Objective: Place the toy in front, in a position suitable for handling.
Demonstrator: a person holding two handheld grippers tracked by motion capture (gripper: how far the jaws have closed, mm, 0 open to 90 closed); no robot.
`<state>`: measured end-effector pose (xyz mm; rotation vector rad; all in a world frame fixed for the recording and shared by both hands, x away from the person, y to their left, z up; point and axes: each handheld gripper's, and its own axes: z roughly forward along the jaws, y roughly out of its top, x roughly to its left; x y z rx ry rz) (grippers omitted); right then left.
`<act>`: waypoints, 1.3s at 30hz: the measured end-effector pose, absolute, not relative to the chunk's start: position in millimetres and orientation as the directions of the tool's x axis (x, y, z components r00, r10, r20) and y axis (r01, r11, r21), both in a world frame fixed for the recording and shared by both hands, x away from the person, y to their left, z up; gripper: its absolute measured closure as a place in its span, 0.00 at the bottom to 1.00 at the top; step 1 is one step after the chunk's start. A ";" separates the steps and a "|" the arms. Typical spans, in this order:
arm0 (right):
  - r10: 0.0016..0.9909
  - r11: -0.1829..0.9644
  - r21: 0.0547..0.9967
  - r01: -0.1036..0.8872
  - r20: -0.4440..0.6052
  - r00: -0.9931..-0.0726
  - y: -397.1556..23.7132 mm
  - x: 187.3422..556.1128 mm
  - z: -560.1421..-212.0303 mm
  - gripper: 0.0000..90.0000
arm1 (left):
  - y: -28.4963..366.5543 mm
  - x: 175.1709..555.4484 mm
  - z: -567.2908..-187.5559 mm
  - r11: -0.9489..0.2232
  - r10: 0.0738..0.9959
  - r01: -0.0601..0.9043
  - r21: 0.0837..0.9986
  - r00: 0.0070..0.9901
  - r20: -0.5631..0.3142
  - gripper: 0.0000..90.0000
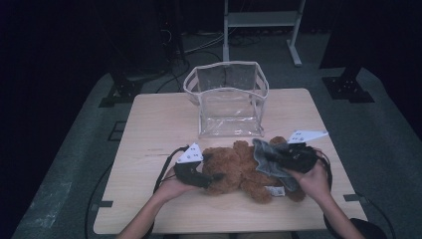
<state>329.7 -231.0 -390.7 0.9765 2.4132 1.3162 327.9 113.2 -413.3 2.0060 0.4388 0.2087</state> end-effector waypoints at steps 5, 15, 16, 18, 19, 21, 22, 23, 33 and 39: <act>0.610 0.393 0.811 0.433 0.122 -0.783 -218.0 305.0 -399.7 0.85 | 108.0 329.7 -409.7 -0.401 0.411 0.222 0.889 0.910 -0.042 0.26; 0.637 0.324 0.831 0.452 0.161 -0.754 -234.4 339.9 -372.9 0.84 | 106.2 327.3 -416.0 -0.442 0.389 0.196 0.875 0.921 -0.010 0.35; 0.634 0.323 0.821 0.471 0.182 -0.752 -234.5 346.2 -375.6 0.84 | 106.2 327.3 -416.0 -0.442 0.389 0.196 0.875 0.921 -0.010 0.34; 0.626 0.343 0.795 0.500 0.204 -0.753 -230.6 350.5 -384.8 0.84 | 107.7 326.9 -414.8 -0.437 0.393 0.196 0.878 0.919 -0.009 0.30; 0.621 0.352 0.788 0.505 0.207 -0.756 -227.4 348.0 -389.5 0.84 | 107.8 326.9 -414.4 -0.441 0.399 0.196 0.876 0.917 -0.004 0.25; 0.615 0.366 0.784 0.501 0.200 -0.763 -223.2 336.9 -395.0 0.84 | 108.5 328.3 -414.1 -0.448 0.414 0.216 0.867 0.910 -0.013 0.13; 0.615 0.366 0.784 0.501 0.200 -0.763 -223.2 336.9 -395.0 0.84 | 108.5 328.3 -414.1 -0.448 0.414 0.216 0.867 0.910 -0.013 0.08; 0.609 0.382 0.791 0.478 0.174 -0.774 -221.8 322.0 -396.6 0.84 | 110.3 329.3 -414.0 -0.435 0.413 0.247 0.866 0.909 -0.052 0.07; 0.567 0.431 0.801 0.415 0.118 -0.815 -220.6 289.4 -388.7 0.84 | 109.8 315.5 -418.4 -0.496 0.361 0.163 0.853 0.932 0.031 0.31; 0.576 0.388 0.812 0.436 0.156 -0.802 -213.8 325.1 -374.6 0.83 | 110.3 314.1 -420.5 -0.494 0.354 0.137 0.859 0.934 0.055 0.33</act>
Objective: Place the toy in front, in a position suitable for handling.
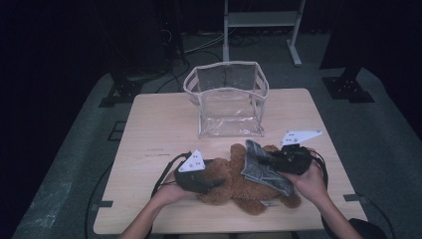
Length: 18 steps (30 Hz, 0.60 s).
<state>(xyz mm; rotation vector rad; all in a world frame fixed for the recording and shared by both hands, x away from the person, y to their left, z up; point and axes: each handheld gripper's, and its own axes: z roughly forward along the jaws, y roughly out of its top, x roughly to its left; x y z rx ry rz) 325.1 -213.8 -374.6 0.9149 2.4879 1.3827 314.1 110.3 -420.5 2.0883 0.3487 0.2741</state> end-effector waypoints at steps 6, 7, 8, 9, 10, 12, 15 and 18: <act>0.575 0.405 0.791 0.458 0.169 -0.801 -207.2 315.0 -396.0 0.84 | 113.4 316.2 -416.1 -0.469 0.369 0.164 0.868 0.929 0.024 0.09; 0.575 0.405 0.791 0.458 0.169 -0.801 -207.2 315.0 -396.0 0.84 | 113.4 316.2 -416.1 -0.469 0.369 0.164 0.868 0.929 0.024 0.06; 0.560 0.414 0.799 0.437 0.155 -0.814 -208.4 302.3 -399.4 0.84 | 114.7 317.3 -415.8 -0.467 0.374 0.187 0.865 0.927 0.002 0.02; 0.560 0.414 0.799 0.437 0.155 -0.814 -208.4 302.3 -399.4 0.84 | 114.7 317.3 -415.8 -0.467 0.374 0.187 0.865 0.927 0.002 0.02; 0.551 0.424 0.808 0.409 0.129 -0.825 -210.1 290.2 -401.3 0.85 | 115.1 316.7 -417.3 -0.456 0.365 0.206 0.866 0.931 -0.030 0.02; 0.542 0.433 0.812 0.392 0.114 -0.833 -211.9 280.6 -402.3 0.85 | 113.9 316.1 -418.5 -0.463 0.353 0.215 0.860 0.935 -0.044 0.01; 0.511 0.456 0.819 0.348 0.080 -0.856 -212.6 270.2 -403.9 0.85 | 110.5 319.9 -421.1 -0.484 0.318 0.256 0.837 0.942 -0.104 0.00; 0.493 0.470 0.818 0.330 0.067 -0.868 -213.1 266.5 -404.5 0.85 | 108.6 325.0 -426.9 -0.488 0.273 0.304 0.818 0.943 -0.188 0.06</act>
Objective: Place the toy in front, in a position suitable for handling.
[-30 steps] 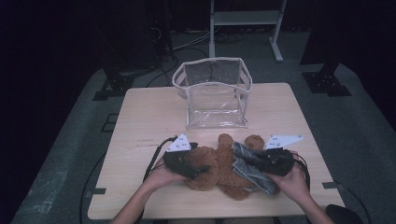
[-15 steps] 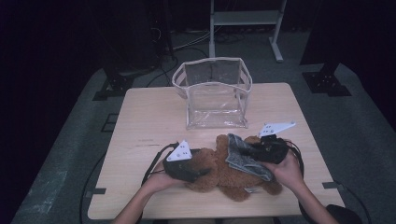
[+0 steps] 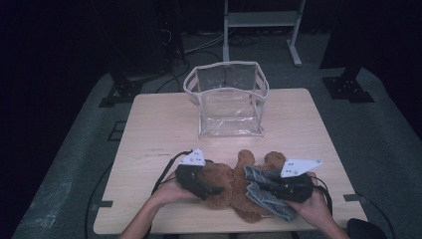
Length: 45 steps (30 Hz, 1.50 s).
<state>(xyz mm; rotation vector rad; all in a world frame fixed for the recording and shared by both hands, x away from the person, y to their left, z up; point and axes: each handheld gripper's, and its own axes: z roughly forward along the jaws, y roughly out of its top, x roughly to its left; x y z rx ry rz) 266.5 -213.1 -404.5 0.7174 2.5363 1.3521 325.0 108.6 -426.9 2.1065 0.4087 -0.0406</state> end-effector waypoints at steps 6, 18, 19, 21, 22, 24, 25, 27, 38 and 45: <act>0.527 0.419 0.840 0.344 0.084 -0.846 -217.5 275.5 -398.8 0.84 | 107.9 317.6 -420.7 -0.530 0.312 0.179 0.829 0.950 -0.006 0.39; 0.597 0.342 0.845 0.412 0.143 -0.789 -230.0 326.9 -384.7 0.84 | 100.3 320.2 -418.4 -0.537 0.356 0.004 0.843 0.907 0.223 0.40; 0.588 0.365 0.835 0.411 0.135 -0.797 -226.6 325.3 -389.4 0.84 | 102.0 320.0 -419.5 -0.526 0.359 0.022 0.850 0.912 0.199 0.36; 0.557 0.389 0.838 0.383 0.117 -0.822 -220.2 317.6 -397.4 0.84 | 108.8 319.4 -419.4 -0.504 0.346 0.091 0.859 0.933 0.104 0.22; 0.542 0.396 0.841 0.369 0.110 -0.833 -218.2 313.2 -399.6 0.84 | 111.5 318.7 -418.1 -0.501 0.335 0.108 0.858 0.939 0.078 0.17; 0.510 0.407 0.850 0.335 0.092 -0.855 -215.5 304.4 -402.5 0.85 | 116.8 317.1 -415.8 -0.491 0.325 0.130 0.862 0.945 0.042 0.09; 0.494 0.413 0.852 0.321 0.087 -0.865 -214.5 300.6 -404.3 0.85 | 119.1 316.1 -415.2 -0.479 0.322 0.136 0.867 0.946 0.029 0.07; 0.482 0.418 0.854 0.309 0.080 -0.873 -213.7 296.9 -405.9 0.85 | 120.6 315.9 -415.0 -0.475 0.315 0.146 0.868 0.949 0.012 0.04; 0.521 0.385 0.869 0.311 0.074 -0.850 -222.9 295.7 -395.8 0.84 | 113.7 309.2 -421.1 -0.545 0.343 0.095 0.833 0.932 0.118 0.44; 0.588 0.330 0.868 0.372 0.119 -0.800 -238.9 325.6 -382.1 0.83 | 99.5 320.1 -421.5 -0.543 0.425 0.067 0.837 0.882 0.205 0.46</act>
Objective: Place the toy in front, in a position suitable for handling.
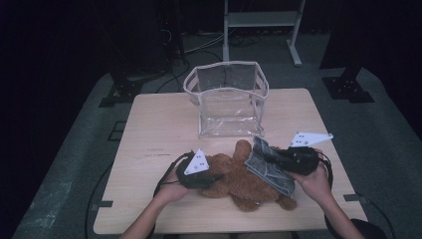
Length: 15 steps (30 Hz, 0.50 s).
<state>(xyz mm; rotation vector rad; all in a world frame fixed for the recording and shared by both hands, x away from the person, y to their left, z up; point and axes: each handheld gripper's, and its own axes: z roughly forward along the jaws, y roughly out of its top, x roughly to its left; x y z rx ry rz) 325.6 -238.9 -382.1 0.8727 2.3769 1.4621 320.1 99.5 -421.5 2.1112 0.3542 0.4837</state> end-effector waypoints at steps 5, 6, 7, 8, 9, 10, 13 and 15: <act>0.568 0.336 0.857 0.390 0.146 -0.810 -232.8 328.2 -386.4 0.83 | 98.5 317.3 -426.1 -0.529 0.478 0.048 0.848 0.842 0.251 0.46; 0.567 0.352 0.851 0.389 0.136 -0.812 -230.5 326.3 -391.0 0.83 | 99.6 314.1 -426.8 -0.528 0.474 0.042 0.848 0.843 0.254 0.46; 0.562 0.355 0.850 0.390 0.139 -0.815 -229.6 324.5 -395.3 0.83 | 100.5 311.2 -426.6 -0.522 0.465 0.041 0.852 0.851 0.244 0.44; 0.556 0.348 0.853 0.390 0.147 -0.818 -230.1 322.4 -398.4 0.83 | 102.7 309.8 -424.9 -0.517 0.453 0.050 0.855 0.863 0.224 0.40; 0.544 0.345 0.859 0.379 0.146 -0.826 -231.1 319.5 -400.0 0.84 | 105.4 309.1 -423.0 -0.504 0.446 0.073 0.861 0.875 0.187 0.33; 0.530 0.350 0.863 0.363 0.137 -0.837 -231.3 315.8 -401.3 0.84 | 108.6 309.4 -421.1 -0.492 0.431 0.100 0.865 0.891 0.142 0.26; 0.486 0.385 0.863 0.327 0.111 -0.867 -227.6 303.5 -405.2 0.84 | 118.5 310.9 -415.6 -0.479 0.418 0.159 0.863 0.906 0.066 0.11; 0.476 0.407 0.860 0.309 0.089 -0.875 -225.8 296.1 -405.4 0.84 | 124.1 312.5 -413.6 -0.464 0.406 0.186 0.866 0.914 0.021 0.08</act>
